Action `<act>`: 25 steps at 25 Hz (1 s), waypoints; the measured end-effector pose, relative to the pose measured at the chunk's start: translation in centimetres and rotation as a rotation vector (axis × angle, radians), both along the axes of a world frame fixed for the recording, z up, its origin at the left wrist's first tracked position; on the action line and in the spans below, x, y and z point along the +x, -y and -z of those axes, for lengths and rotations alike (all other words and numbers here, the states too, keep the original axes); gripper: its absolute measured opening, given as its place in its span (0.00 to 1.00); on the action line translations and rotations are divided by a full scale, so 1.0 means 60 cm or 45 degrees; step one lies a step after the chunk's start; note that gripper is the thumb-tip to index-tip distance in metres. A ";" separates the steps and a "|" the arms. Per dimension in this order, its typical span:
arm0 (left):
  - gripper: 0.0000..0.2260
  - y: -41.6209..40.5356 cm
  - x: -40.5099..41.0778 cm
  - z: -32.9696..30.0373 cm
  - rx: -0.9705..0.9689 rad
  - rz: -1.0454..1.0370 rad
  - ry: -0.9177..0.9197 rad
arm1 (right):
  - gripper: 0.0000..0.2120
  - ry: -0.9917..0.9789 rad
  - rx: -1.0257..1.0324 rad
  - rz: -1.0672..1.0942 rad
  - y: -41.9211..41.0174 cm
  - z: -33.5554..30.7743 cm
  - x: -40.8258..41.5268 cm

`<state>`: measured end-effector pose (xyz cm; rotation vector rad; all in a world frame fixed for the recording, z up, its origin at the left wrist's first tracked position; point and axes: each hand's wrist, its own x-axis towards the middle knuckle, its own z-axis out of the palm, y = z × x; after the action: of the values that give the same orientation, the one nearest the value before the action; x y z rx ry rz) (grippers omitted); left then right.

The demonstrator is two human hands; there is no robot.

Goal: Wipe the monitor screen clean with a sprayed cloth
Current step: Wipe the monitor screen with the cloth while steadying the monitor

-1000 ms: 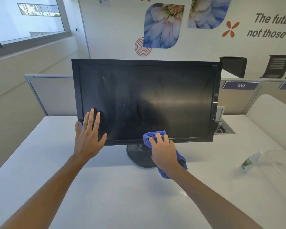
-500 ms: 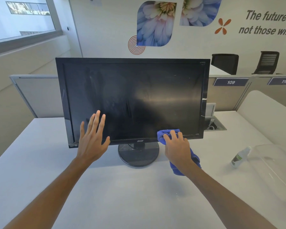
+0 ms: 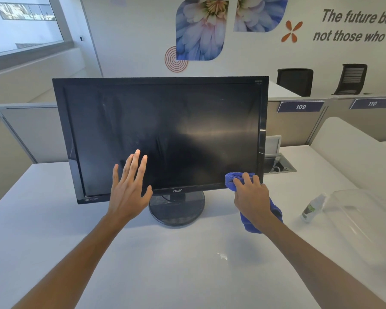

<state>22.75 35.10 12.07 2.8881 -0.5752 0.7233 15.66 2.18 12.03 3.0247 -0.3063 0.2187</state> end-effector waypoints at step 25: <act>0.35 0.212 0.151 -0.285 0.160 0.267 0.444 | 0.24 0.751 -0.074 0.014 0.120 -0.305 0.175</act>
<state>31.80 22.36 29.14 2.7641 -0.9782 1.2039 26.17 -5.01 30.34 2.8281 -0.3448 1.0975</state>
